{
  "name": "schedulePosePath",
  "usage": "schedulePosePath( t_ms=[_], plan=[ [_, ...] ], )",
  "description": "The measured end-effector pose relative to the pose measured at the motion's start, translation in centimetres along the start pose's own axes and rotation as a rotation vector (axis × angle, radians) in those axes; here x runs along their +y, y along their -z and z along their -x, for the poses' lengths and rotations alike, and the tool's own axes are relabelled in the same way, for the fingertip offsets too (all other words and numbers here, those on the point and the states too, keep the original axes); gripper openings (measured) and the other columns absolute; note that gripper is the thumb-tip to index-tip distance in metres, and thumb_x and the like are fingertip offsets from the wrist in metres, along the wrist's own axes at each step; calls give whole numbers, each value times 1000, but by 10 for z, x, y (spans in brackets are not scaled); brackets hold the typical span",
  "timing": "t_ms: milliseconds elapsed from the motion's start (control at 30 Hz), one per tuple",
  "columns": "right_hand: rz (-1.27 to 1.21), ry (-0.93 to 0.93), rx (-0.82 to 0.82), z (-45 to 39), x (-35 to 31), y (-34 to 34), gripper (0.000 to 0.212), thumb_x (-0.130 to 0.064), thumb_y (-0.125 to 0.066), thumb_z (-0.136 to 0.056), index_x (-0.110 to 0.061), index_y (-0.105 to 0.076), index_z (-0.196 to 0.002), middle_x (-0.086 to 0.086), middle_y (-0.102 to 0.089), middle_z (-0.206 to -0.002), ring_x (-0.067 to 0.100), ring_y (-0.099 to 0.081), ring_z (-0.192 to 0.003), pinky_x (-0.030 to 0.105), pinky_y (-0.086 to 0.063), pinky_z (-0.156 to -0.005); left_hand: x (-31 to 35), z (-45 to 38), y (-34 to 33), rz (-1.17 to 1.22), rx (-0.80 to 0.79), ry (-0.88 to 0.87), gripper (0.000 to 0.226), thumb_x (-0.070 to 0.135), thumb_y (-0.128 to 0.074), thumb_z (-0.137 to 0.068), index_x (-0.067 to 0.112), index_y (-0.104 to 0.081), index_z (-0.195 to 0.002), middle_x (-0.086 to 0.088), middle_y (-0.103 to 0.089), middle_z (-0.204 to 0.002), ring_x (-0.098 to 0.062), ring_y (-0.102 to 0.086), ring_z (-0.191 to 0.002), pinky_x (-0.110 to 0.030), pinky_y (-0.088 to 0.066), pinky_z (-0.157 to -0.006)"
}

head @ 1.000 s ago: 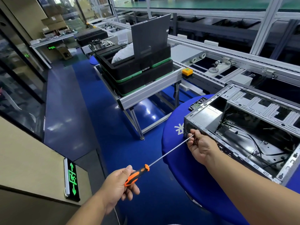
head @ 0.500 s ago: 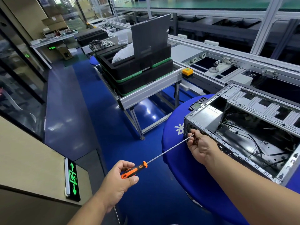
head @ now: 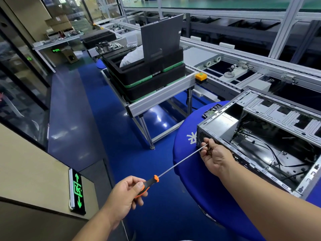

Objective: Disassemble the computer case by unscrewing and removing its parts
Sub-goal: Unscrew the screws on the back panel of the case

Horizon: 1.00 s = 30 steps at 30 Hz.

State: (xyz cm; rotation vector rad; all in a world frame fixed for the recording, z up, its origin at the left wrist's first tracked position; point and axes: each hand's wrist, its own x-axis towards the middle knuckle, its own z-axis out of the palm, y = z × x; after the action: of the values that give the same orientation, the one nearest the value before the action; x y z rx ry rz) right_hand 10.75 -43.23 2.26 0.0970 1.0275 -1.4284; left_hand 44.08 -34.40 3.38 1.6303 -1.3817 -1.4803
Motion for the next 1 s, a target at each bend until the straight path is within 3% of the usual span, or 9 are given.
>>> schedulePosePath(
  t_ms=[267,433,567,667,767,867,1000],
  plan=[
    [-18,-15,-24,3,-2,2,25,-16,-43,-110,-5,-65,-102,7,-55,-79,9,-44,-62,14,-44,-45,0,1,-1,104,-36,69,41,45,-39,-113,29,-75,-102,-26,-74,-85,-27,-61,-59,-28,-44,-48],
    [-12,-25,-33,4,-2,3,22,-12,-46,-108,-4,-66,-106,6,-57,-80,8,-46,-64,14,-46,-47,-2,1,-1,94,-16,89,43,52,-38,-111,33,-75,-99,-25,-73,-80,-24,-59,-55,-28,-43,-46],
    [-25,-23,-32,3,-2,3,20,-11,-48,-107,-4,-66,-106,7,-58,-80,7,-46,-62,14,-46,-47,-1,1,-2,105,-32,80,38,56,-47,-107,30,-75,-102,-15,-71,-81,-21,-57,-61,-28,-45,-52],
    [-32,-18,-27,2,-2,2,19,-11,-48,-107,-5,-66,-106,7,-58,-79,7,-46,-62,14,-47,-47,4,3,-8,117,-34,11,26,51,-71,-89,29,-74,-102,-7,-63,-80,-18,-50,-62,-29,-42,-53],
    [-41,-14,-18,0,-1,2,19,-11,-48,-107,-5,-66,-105,6,-58,-78,7,-46,-60,14,-47,-46,7,6,-10,54,-5,-22,27,36,-81,-76,38,-72,-102,-1,-64,-83,-16,-54,-66,-30,-48,-59],
    [-43,-18,-14,-2,-1,2,20,-10,-48,-107,-5,-67,-106,7,-58,-79,7,-47,-60,14,-47,-46,6,5,-8,-21,59,-37,29,18,-79,-85,40,-72,-103,2,-68,-93,-14,-60,-73,-29,-52,-65],
    [-60,-29,-8,-3,-1,3,20,-11,-48,-108,-5,-67,-105,7,-57,-80,7,-47,-60,14,-48,-46,9,4,-9,-10,58,-50,12,10,-65,-102,21,-72,-105,-7,-70,-85,-19,-57,-66,-31,-44,-56]
  ],
)
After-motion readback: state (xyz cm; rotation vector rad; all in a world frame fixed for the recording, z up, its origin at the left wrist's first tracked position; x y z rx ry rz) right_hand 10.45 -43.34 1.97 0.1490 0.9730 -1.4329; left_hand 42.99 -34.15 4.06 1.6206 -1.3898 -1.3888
